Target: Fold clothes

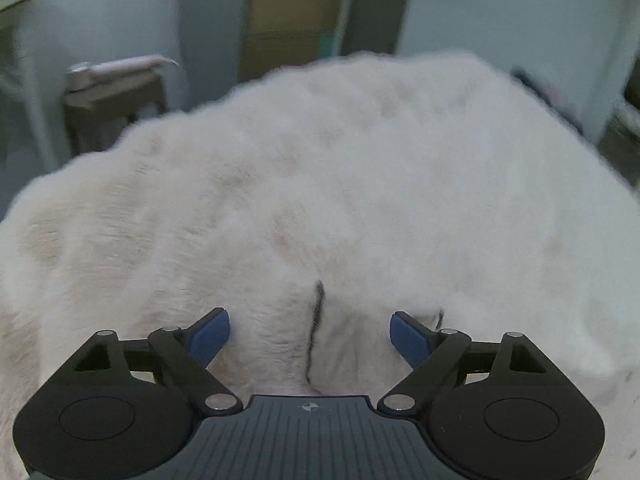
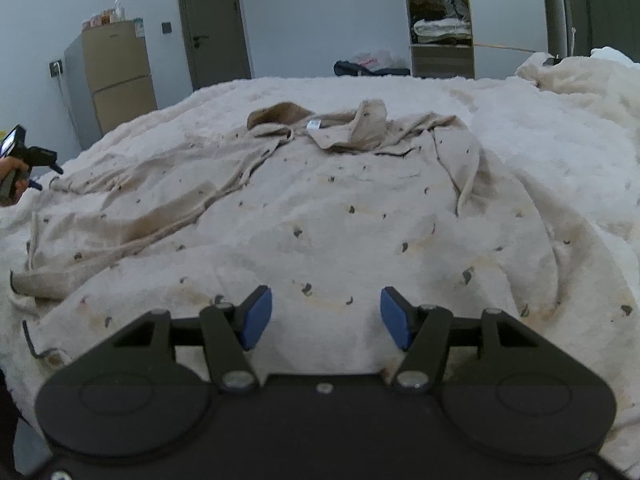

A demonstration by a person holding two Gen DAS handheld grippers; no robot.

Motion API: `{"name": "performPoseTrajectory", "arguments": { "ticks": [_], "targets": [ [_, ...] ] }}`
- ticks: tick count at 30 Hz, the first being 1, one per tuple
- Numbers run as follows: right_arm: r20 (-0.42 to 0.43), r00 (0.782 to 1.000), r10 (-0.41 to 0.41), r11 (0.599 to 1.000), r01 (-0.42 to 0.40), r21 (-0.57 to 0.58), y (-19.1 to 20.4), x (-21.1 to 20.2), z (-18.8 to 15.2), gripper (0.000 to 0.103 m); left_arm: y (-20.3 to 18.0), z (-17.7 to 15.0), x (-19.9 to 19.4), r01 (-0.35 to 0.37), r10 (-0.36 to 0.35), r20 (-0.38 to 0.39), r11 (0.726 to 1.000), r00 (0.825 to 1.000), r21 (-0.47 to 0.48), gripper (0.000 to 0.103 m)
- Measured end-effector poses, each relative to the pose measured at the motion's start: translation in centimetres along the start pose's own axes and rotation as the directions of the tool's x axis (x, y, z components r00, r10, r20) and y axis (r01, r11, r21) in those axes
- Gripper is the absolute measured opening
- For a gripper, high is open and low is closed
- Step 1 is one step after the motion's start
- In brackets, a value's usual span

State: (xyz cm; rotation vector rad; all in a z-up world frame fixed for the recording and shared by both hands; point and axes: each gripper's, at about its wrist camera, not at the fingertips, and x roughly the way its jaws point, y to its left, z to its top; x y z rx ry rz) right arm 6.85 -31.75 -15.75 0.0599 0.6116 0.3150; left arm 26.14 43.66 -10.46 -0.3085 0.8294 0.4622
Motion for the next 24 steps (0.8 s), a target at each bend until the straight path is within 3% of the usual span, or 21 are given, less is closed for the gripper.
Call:
{"name": "performPoseTrajectory", "arguments": {
  "ticks": [1,2,3,4,5,6,9,12,14,16,17,21,22,24],
  "targets": [
    [-0.005,1.000,-0.003,1.000,0.003,0.003,-0.1,0.1,0.0,0.059,-0.3,-0.2,-0.2,-0.016,0.016,0.024,1.000,1.000,0.017,0.029],
    [-0.005,1.000,-0.003,1.000,0.003,0.004,-0.1,0.1,0.0,0.059,-0.5,-0.4,-0.5,-0.033,0.032,0.047,0.999,0.998,0.034,0.007],
    [-0.003,1.000,-0.003,1.000,0.004,0.017,-0.2,0.2,0.0,0.059,-0.6,-0.6,-1.0,-0.037,0.034,0.077,0.998,0.996,0.042,0.002],
    [-0.001,1.000,-0.004,1.000,0.004,0.030,-0.3,0.2,0.1,0.059,-0.6,-0.8,-1.7,-0.025,0.020,0.115,0.999,0.993,0.039,0.002],
    [0.000,1.000,-0.003,1.000,0.003,0.030,-0.3,0.2,0.0,0.059,-0.7,-1.2,-3.5,-0.012,-0.001,0.199,0.998,0.980,0.064,0.002],
    [0.001,1.000,-0.003,1.000,0.003,0.029,-0.3,0.2,0.0,0.059,-1.2,-1.4,-6.1,-0.006,-0.028,0.301,0.994,0.953,0.110,0.002],
    [0.015,1.000,0.007,1.000,-0.007,0.027,-0.2,-0.2,-0.1,0.059,-2.0,-1.4,-12.1,0.044,-0.123,0.441,0.982,0.889,0.185,0.002],
    [0.024,1.000,0.013,0.999,-0.014,0.033,-0.2,-0.4,-0.1,0.059,-2.4,-1.7,-19.0,0.061,-0.180,0.557,0.972,0.811,0.225,0.002],
    [0.032,0.999,0.018,0.999,-0.019,0.040,-0.3,-0.7,-0.1,0.059,-2.4,-1.8,-21.7,0.064,-0.199,0.602,0.969,0.773,0.238,0.002],
    [0.040,0.999,0.021,0.999,-0.023,0.047,-0.4,-0.9,0.0,0.059,-3.1,-1.4,-26.1,0.062,-0.226,0.659,0.963,0.717,0.263,0.002],
    [0.046,0.999,0.020,0.998,-0.022,0.051,-0.4,-1.0,0.0,0.059,-3.7,-0.8,-27.7,0.045,-0.226,0.660,0.959,0.717,0.279,0.002],
    [0.044,0.999,0.014,0.998,-0.017,0.067,-0.7,-0.7,0.2,0.059,-6.1,1.5,-25.9,-0.115,-0.097,0.591,0.943,0.801,0.312,0.002],
    [0.041,0.999,0.012,0.998,-0.014,0.065,-0.7,-0.7,0.2,0.059,-6.5,2.3,-22.9,-0.187,-0.032,0.552,0.924,0.833,0.334,0.002],
    [0.035,0.999,0.006,0.998,-0.008,0.060,-0.6,-0.7,0.1,0.059,-7.1,3.4,-16.7,-0.315,0.104,0.474,0.864,0.874,0.392,0.004]
  ]
}}
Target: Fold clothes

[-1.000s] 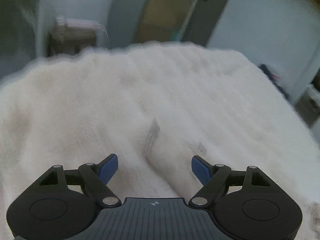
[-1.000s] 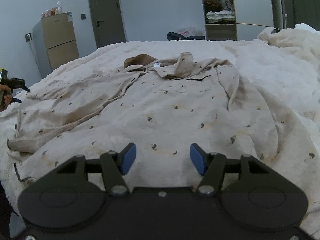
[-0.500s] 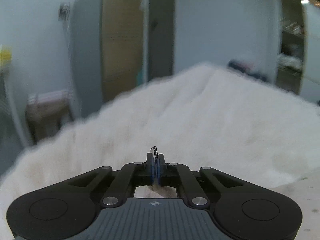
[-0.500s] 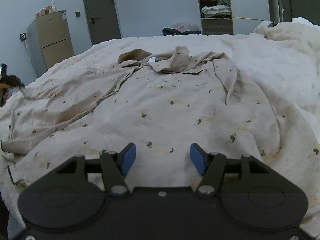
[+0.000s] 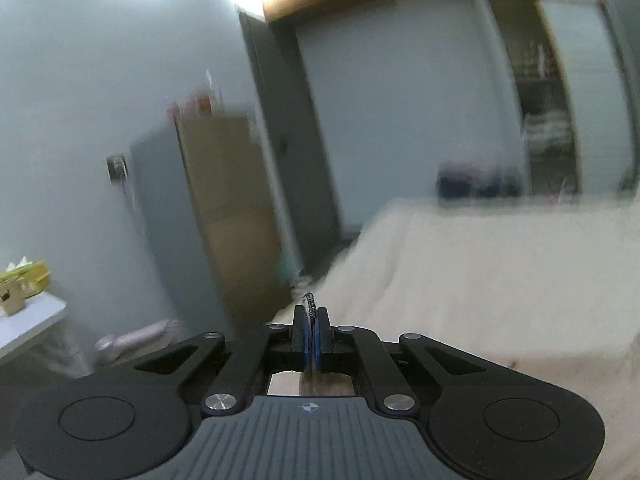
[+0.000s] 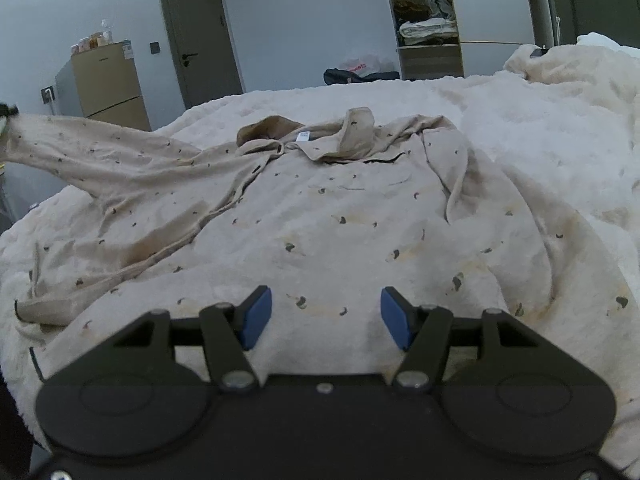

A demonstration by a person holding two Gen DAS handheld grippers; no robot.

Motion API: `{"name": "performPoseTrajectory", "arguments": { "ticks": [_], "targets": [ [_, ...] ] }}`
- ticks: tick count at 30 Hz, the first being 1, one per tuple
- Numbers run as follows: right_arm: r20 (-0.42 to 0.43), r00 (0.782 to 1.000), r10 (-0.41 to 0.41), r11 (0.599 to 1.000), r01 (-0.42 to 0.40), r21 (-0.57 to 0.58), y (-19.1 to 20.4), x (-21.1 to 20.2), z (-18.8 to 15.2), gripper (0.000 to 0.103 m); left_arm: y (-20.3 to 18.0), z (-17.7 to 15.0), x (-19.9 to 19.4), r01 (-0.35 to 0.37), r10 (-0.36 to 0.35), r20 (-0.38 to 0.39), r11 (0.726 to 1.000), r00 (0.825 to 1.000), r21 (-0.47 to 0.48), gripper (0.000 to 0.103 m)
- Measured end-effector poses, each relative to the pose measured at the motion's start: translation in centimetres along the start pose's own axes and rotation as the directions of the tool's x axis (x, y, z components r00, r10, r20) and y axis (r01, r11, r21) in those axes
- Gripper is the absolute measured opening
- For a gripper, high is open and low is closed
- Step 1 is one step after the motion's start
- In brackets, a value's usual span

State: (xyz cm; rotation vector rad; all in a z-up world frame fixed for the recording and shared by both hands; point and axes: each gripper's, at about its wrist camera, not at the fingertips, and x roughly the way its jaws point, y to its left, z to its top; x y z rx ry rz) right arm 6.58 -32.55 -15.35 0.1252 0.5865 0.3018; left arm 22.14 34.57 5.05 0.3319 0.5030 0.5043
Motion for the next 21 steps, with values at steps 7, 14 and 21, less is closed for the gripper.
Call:
{"name": "performPoseTrajectory", "arguments": {
  "ticks": [7,14,21],
  "targets": [
    [-0.003,1.000,0.024,1.000,-0.024,-0.001,0.3,0.3,0.2,0.059,-0.4,-10.9,13.3,-0.158,0.146,-0.458,0.987,0.877,0.012,0.020],
    [0.017,0.999,0.045,0.999,-0.045,-0.026,0.5,-0.2,0.3,0.059,1.3,-8.6,0.9,0.201,-0.261,-0.140,0.919,0.955,-0.339,0.047],
    [0.085,0.995,0.058,0.998,-0.061,0.021,0.1,-1.9,1.2,0.059,-7.5,-9.7,-16.5,0.691,-0.725,-0.001,0.657,0.689,-0.300,0.091]
  ]
}}
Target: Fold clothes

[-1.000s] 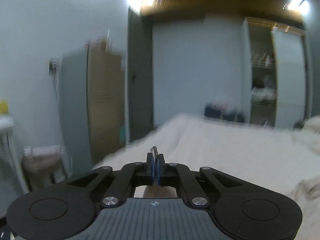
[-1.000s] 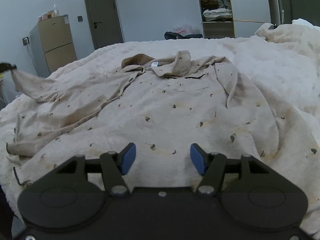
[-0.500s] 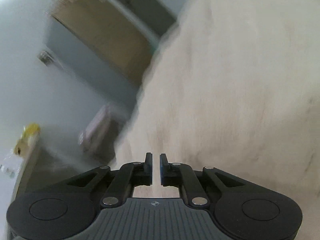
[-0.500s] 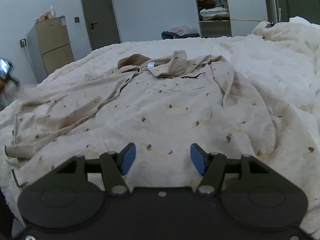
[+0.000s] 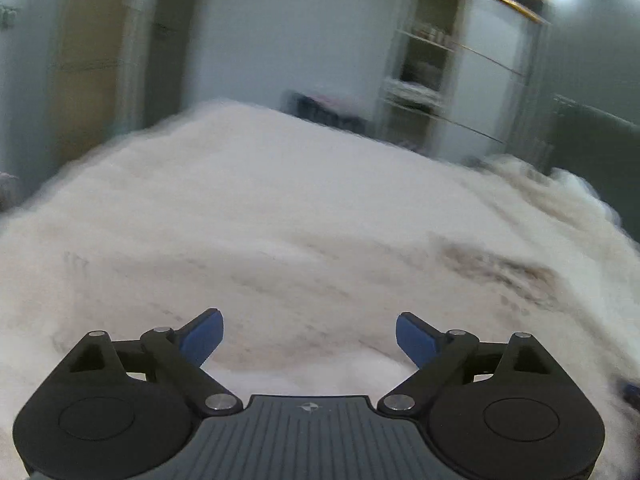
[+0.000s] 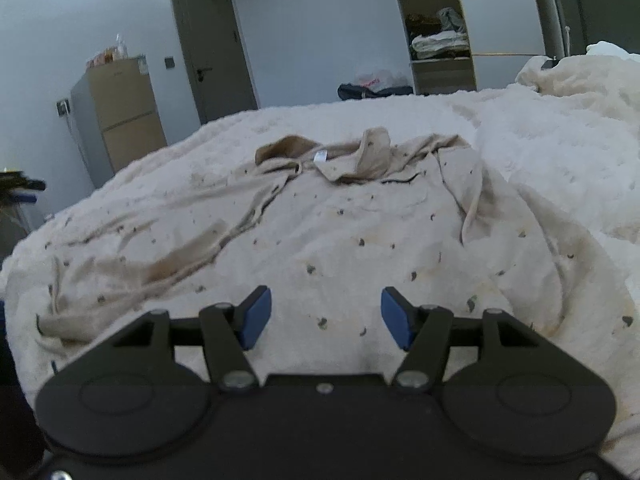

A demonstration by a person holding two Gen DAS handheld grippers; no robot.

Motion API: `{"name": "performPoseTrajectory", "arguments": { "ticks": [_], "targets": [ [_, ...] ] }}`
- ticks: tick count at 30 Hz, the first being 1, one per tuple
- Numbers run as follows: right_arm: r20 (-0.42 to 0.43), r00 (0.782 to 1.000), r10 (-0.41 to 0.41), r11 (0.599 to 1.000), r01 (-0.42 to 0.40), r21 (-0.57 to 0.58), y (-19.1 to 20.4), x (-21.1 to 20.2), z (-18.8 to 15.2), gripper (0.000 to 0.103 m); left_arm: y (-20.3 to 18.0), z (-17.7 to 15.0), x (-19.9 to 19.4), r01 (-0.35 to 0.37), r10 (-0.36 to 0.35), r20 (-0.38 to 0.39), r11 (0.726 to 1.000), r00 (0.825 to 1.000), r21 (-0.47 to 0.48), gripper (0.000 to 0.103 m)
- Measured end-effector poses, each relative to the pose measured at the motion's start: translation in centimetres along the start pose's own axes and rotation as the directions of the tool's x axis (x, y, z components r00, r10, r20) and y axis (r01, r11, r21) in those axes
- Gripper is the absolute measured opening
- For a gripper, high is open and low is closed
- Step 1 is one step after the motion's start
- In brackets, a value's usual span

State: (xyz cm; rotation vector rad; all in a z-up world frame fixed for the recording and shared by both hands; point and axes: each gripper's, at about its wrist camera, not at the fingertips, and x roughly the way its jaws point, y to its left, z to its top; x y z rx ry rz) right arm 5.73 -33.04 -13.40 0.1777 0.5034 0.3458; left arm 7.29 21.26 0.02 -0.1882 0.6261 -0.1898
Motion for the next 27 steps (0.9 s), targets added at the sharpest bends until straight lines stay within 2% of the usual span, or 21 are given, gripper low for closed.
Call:
{"name": "performPoseTrajectory", "arguments": {
  "ticks": [2,6,8,11,12,14,16,19,20,21,22,23,24,27],
  "targets": [
    [0.021,1.000,-0.006,1.000,0.006,0.015,-0.1,-0.7,0.3,0.061,-3.5,-3.0,-0.4,0.040,-0.041,-0.051,0.999,0.998,-0.012,0.091],
    [0.052,0.998,-0.045,0.997,0.042,0.067,-1.0,-1.8,0.7,0.068,-8.7,-7.3,-0.1,0.066,-0.075,-0.139,0.995,0.987,-0.069,0.091],
    [0.062,0.996,-0.066,0.994,0.061,0.091,-1.5,-2.0,0.9,0.068,-9.4,-8.1,0.3,0.066,-0.078,-0.142,0.994,0.987,-0.091,0.091],
    [0.122,0.979,-0.164,0.961,0.131,0.244,-4.6,-3.6,1.4,0.069,-9.5,-8.2,0.9,0.062,-0.076,-0.143,0.993,0.987,-0.101,0.091],
    [0.122,0.973,-0.196,0.952,0.159,0.261,-5.2,-3.8,1.4,0.069,-10.1,-8.7,1.5,0.049,-0.062,-0.143,0.995,0.988,-0.089,0.091],
    [0.122,0.958,-0.259,0.932,0.214,0.293,-6.4,-4.3,1.5,0.069,-10.2,-8.8,1.5,-0.030,0.026,-0.131,0.999,0.991,-0.029,0.091],
    [0.140,0.937,-0.320,0.921,0.274,0.276,-7.7,-5.3,1.6,0.069,-9.4,-8.7,1.4,-0.097,0.094,-0.102,0.995,0.990,-0.024,0.091],
    [0.146,0.933,-0.327,0.917,0.277,0.287,-8.5,-6.2,1.4,0.069,-8.1,-9.1,2.8,-0.216,0.211,-0.117,0.976,0.970,-0.031,0.091],
    [0.145,0.934,-0.328,0.916,0.276,0.292,-8.6,-6.3,1.3,0.069,-7.5,-9.6,3.7,-0.235,0.225,-0.204,0.972,0.953,-0.026,0.089],
    [0.146,0.934,-0.325,0.915,0.271,0.299,-8.7,-6.6,1.2,0.069,-6.7,-10.5,5.1,-0.254,0.232,-0.339,0.967,0.912,-0.021,0.087],
    [0.148,0.935,-0.323,0.914,0.267,0.307,-8.8,-6.8,1.1,0.069,-6.3,-11.1,5.7,-0.262,0.231,-0.414,0.965,0.880,-0.018,0.087],
    [0.159,0.935,-0.318,0.917,0.260,0.303,-8.8,-7.0,1.1,0.069,-6.3,-11.2,5.1,-0.258,0.227,-0.420,0.966,0.879,-0.018,0.084],
    [0.168,0.934,-0.315,0.919,0.256,0.301,-8.8,-7.0,1.1,0.069,-6.4,-11.3,4.6,-0.254,0.222,-0.426,0.967,0.877,-0.018,0.074],
    [0.182,0.934,-0.309,0.919,0.244,0.309,-8.7,-7.0,1.2,0.070,-6.4,-10.8,2.9,-0.238,0.196,-0.428,0.970,0.882,-0.047,0.072]
  ]
}}
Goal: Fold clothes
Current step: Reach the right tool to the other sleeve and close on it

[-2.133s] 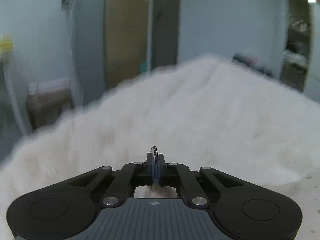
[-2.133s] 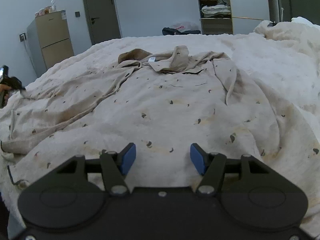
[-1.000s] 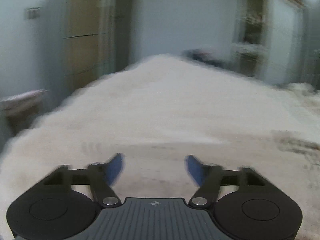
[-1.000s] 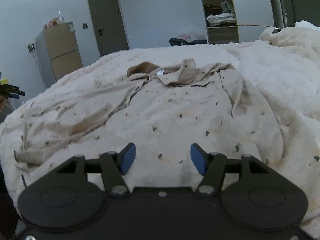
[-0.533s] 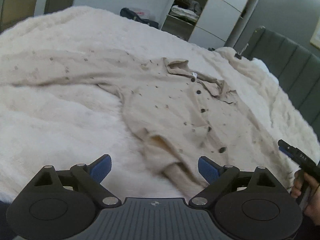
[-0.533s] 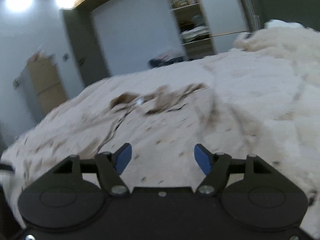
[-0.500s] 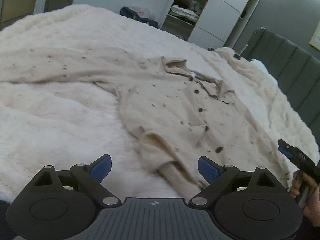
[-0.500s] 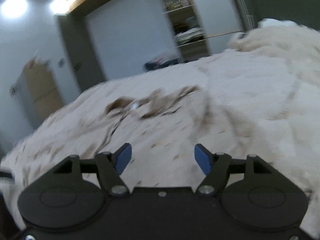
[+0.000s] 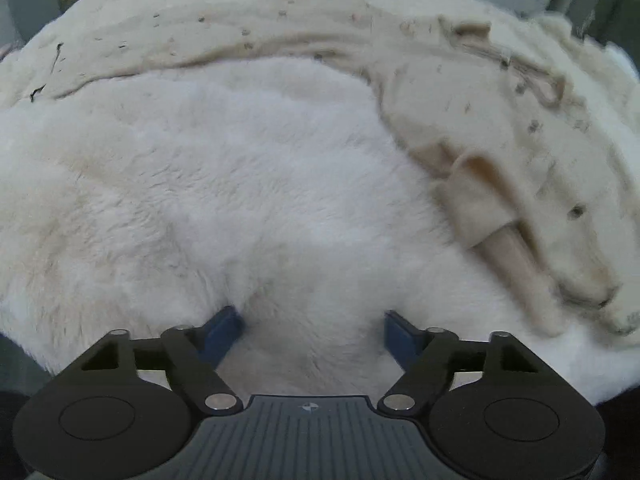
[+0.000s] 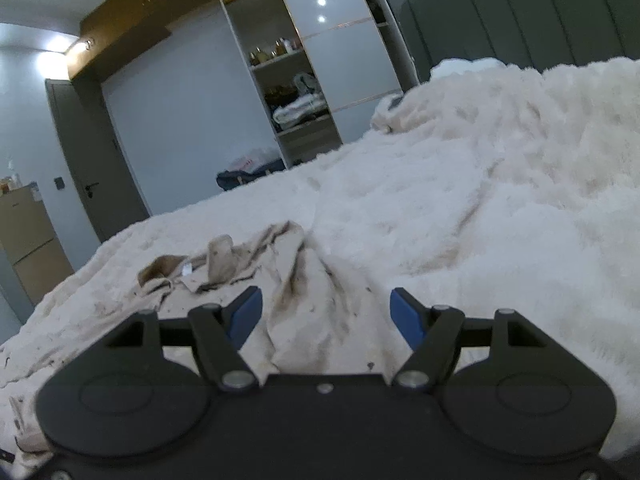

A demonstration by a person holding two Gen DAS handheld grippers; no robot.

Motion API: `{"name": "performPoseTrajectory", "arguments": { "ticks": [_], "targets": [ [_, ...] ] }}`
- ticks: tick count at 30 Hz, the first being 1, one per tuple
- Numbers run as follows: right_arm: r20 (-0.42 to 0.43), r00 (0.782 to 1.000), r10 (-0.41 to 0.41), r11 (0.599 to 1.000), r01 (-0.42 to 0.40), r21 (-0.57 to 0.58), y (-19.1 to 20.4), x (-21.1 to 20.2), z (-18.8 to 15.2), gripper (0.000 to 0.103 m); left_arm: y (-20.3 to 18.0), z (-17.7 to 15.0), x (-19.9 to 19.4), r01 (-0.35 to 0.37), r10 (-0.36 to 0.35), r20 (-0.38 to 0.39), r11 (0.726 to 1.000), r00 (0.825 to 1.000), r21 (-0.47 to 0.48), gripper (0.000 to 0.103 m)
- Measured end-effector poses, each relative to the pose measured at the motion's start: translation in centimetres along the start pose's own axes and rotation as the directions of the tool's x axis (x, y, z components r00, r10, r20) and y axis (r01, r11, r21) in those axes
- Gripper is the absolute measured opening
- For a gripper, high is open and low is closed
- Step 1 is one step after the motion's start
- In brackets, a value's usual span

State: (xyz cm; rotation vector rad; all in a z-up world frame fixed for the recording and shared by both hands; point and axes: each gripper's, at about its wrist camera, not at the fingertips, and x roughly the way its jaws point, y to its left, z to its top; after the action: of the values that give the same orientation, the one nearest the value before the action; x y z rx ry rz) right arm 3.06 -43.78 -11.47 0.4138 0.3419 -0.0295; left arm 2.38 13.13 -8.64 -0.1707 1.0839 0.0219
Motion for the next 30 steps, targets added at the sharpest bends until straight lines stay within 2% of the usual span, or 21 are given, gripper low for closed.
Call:
{"name": "performPoseTrajectory", "arguments": {
  "ticks": [2,3,4,5,6,7,12,13,15,19,21,23,26,27,29,30],
  "targets": [
    [-0.002,1.000,0.012,1.000,-0.012,0.002,0.0,0.1,0.1,0.070,0.0,-0.2,-1.0,0.003,-0.004,0.021,1.000,1.000,0.014,0.070],
    [-0.001,1.000,0.015,1.000,-0.015,-0.002,0.2,0.0,0.1,0.070,-0.4,-0.3,-2.1,0.012,-0.016,0.071,0.998,0.997,0.054,0.071],
    [0.001,1.000,0.018,1.000,-0.018,-0.006,0.3,0.0,0.2,0.070,-1.3,-0.5,-3.5,0.026,-0.041,0.137,0.994,0.990,0.106,0.072],
    [0.002,1.000,0.022,1.000,-0.022,-0.009,0.4,-0.1,0.2,0.070,-1.8,-0.6,-4.3,0.032,-0.056,0.178,0.991,0.983,0.133,0.074],
    [0.001,1.000,0.028,1.000,-0.028,-0.006,0.6,0.1,0.3,0.070,-2.5,-0.4,-5.2,0.029,-0.061,0.216,0.989,0.975,0.147,0.082],
    [0.000,0.999,0.034,0.999,-0.034,-0.003,0.8,0.2,0.3,0.070,-3.5,-0.1,-6.2,0.025,-0.066,0.254,0.987,0.965,0.161,0.083],
    [0.038,0.998,0.042,0.998,-0.044,0.039,1.3,0.3,0.9,0.071,-7.8,2.6,-8.7,0.002,-0.077,0.325,0.975,0.943,0.223,0.084],
    [0.036,0.998,0.045,0.998,-0.046,0.041,1.3,0.4,0.9,0.071,-8.6,3.2,-8.9,-0.006,-0.076,0.339,0.972,0.938,0.234,0.088],
    [0.031,0.998,0.050,0.998,-0.051,0.045,1.5,0.7,0.8,0.071,-9.8,4.1,-9.2,-0.017,-0.068,0.356,0.973,0.932,0.230,0.091],
    [0.010,0.998,0.059,0.998,-0.060,0.029,1.7,1.3,0.5,0.071,-10.7,4.2,-8.2,0.003,-0.095,0.386,0.972,0.918,0.234,0.093],
    [0.023,0.999,0.038,0.999,-0.039,0.024,1.2,1.1,0.7,0.071,-10.7,4.0,-6.8,0.016,-0.103,0.386,0.975,0.917,0.222,0.093],
    [0.034,0.999,0.000,0.999,-0.001,0.039,0.4,0.6,1.1,0.071,-10.5,3.7,-5.5,0.075,-0.155,0.379,0.973,0.912,0.216,0.093],
    [0.020,0.996,-0.088,0.993,0.086,0.081,-1.7,0.0,2.4,0.071,-9.6,3.2,-4.1,0.220,-0.291,0.390,0.951,0.873,0.217,0.093],
    [0.000,0.993,-0.120,0.989,0.120,0.088,-2.5,0.0,3.0,0.070,-9.5,3.4,-3.8,0.265,-0.317,0.391,0.947,0.864,0.183,0.093],
    [-0.071,0.986,-0.148,0.980,0.156,0.125,-3.9,0.1,4.2,0.069,-9.5,3.7,-3.4,0.350,-0.374,0.405,0.927,0.834,0.137,0.093],
    [-0.094,0.985,-0.143,0.979,0.155,0.132,-4.1,-0.3,4.5,0.069,-9.9,3.9,-3.5,0.357,-0.380,0.410,0.924,0.829,0.135,0.093]
  ]
}}
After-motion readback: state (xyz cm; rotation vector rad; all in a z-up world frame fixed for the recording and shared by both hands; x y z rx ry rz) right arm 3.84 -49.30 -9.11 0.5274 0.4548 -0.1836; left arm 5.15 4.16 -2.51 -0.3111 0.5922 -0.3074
